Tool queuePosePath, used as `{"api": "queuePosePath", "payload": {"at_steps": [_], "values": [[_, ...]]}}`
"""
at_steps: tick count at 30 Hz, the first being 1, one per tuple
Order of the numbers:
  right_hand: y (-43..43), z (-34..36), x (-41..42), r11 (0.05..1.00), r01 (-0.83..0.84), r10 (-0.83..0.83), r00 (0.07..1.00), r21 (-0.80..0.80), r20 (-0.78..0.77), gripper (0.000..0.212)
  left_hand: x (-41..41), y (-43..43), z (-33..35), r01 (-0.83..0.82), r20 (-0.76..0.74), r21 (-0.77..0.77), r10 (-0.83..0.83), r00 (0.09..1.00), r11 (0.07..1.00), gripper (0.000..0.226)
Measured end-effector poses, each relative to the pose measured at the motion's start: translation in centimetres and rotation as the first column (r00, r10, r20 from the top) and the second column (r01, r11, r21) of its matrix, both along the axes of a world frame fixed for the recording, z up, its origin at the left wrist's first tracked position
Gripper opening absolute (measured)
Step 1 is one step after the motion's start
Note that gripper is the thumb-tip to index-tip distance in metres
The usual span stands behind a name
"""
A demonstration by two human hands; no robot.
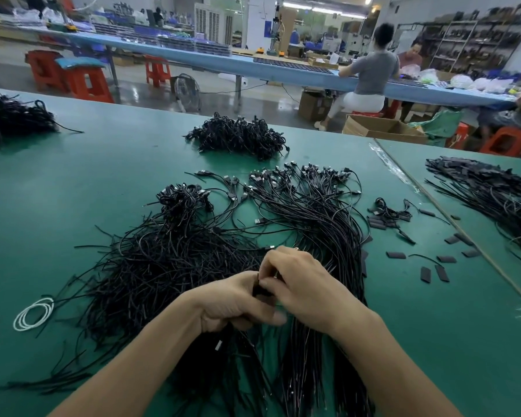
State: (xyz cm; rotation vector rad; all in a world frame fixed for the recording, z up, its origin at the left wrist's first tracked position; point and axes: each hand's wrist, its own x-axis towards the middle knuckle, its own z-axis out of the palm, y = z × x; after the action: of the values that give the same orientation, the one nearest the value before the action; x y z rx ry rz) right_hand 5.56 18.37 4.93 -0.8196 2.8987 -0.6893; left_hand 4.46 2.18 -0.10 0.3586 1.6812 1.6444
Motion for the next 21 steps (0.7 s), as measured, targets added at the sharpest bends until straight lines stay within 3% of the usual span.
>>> {"api": "queuePosePath", "payload": {"at_steps": [7, 13, 21], "values": [[-0.2, 0.3, 1.1, 0.988, -0.135, 0.145, 0.977, 0.074, -0.159, 0.005, -0.1, 0.5, 0.2, -0.015, 0.031, -0.056, 0.017, 0.999, 0.998, 0.015], [-0.3, -0.4, 1.2, 0.975, -0.127, 0.167, 0.960, 0.182, -0.225, 0.005, -0.2, 0.5, 0.2, -0.049, 0.048, -0.135, 0.056, 0.997, 0.990, 0.023], [-0.3, -0.1, 1.0, 0.976, -0.125, 0.164, 0.960, 0.178, -0.227, 0.018, -0.3, 1.0, 0.1, -0.106, -0.031, -0.222, 0.101, 0.994, 0.969, 0.018]]}}
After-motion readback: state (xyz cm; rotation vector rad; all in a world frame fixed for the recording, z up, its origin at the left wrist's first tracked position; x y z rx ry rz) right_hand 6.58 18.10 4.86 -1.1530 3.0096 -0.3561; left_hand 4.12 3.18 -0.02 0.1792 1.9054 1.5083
